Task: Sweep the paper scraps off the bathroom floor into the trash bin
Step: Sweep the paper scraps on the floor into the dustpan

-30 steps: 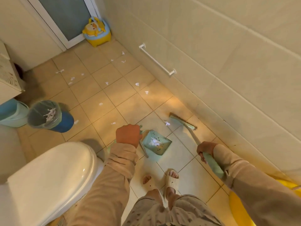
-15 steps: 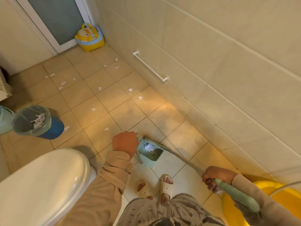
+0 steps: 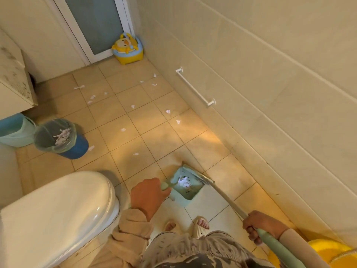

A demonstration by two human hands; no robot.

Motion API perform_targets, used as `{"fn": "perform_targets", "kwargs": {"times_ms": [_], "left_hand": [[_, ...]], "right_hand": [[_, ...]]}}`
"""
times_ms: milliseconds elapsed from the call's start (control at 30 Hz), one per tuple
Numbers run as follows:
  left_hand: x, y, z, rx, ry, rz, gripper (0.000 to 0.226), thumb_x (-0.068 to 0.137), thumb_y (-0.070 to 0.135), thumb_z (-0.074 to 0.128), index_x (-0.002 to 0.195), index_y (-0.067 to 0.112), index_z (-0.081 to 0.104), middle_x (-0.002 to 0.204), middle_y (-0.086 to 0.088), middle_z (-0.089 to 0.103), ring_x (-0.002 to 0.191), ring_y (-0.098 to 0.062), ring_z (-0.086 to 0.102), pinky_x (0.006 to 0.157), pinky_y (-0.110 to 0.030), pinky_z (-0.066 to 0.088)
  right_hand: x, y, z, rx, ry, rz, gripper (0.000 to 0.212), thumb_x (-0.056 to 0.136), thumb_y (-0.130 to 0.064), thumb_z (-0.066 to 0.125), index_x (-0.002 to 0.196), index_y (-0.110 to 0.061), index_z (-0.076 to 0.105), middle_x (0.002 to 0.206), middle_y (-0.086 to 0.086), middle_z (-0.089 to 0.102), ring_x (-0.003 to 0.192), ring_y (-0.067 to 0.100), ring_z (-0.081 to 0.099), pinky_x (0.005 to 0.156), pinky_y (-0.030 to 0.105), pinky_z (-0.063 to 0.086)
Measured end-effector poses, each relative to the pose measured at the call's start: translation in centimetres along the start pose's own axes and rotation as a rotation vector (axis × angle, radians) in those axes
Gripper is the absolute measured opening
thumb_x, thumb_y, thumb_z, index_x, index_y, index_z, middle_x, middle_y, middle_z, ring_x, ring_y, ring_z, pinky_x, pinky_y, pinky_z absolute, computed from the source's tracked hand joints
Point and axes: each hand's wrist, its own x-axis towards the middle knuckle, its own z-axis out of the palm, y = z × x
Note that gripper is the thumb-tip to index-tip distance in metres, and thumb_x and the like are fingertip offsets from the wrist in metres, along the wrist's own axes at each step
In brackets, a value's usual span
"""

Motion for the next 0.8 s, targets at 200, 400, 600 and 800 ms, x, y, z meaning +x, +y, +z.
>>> {"fn": "perform_targets", "kwargs": {"times_ms": [200, 400, 600, 800], "left_hand": [[-0.4, -3.1, -0.7, -0.021, 0.098, -0.096, 0.043, 0.085, 0.062, 0.047, 0.081, 0.02, 0.056, 0.09, -0.002, 0.07, 0.084, -0.024, 0.065, 0.062, -0.027, 0.039], [-0.6, -5.9, -2.5, -0.216, 0.148, -0.311, 0.044, 0.082, 0.062, 0.051, 0.076, 0.019, 0.058, 0.08, -0.001, 0.069, 0.079, -0.023, 0.064, 0.057, -0.025, 0.037], [1.8, -6.5, -3.8, -0.266, 0.16, -0.518, 0.041, 0.083, 0.062, 0.049, 0.072, 0.023, 0.049, 0.079, -0.001, 0.066, 0.08, -0.024, 0.064, 0.059, -0.025, 0.038], [5.6, -4.5, -5.2, -0.285, 0.19, -0.732, 0.041, 0.086, 0.058, 0.048, 0.072, 0.02, 0.047, 0.089, -0.009, 0.071, 0.086, -0.031, 0.065, 0.063, -0.029, 0.043]], "right_hand": [[0.9, -3.6, 1.6, -0.005, -0.027, -0.018, 0.049, 0.088, 0.005, 0.042, 0.041, -0.01, 0.038, 0.027, 0.004, 0.035, 0.019, 0.014, 0.034, 0.035, 0.008, 0.029], [1.9, -9.9, 1.7, -0.13, -0.06, -0.078, 0.047, 0.088, 0.005, 0.043, 0.044, -0.01, 0.038, 0.027, 0.004, 0.035, 0.018, 0.014, 0.033, 0.034, 0.008, 0.031], [4.5, -18.0, 0.1, -0.306, -0.075, -0.116, 0.044, 0.086, 0.002, 0.046, 0.044, -0.01, 0.037, 0.031, 0.003, 0.035, 0.023, 0.013, 0.035, 0.034, 0.013, 0.03], [7.3, -29.1, -2.0, -0.521, -0.099, -0.135, 0.044, 0.087, 0.001, 0.044, 0.046, -0.011, 0.038, 0.028, 0.001, 0.037, 0.021, 0.011, 0.035, 0.032, 0.012, 0.03]]}}
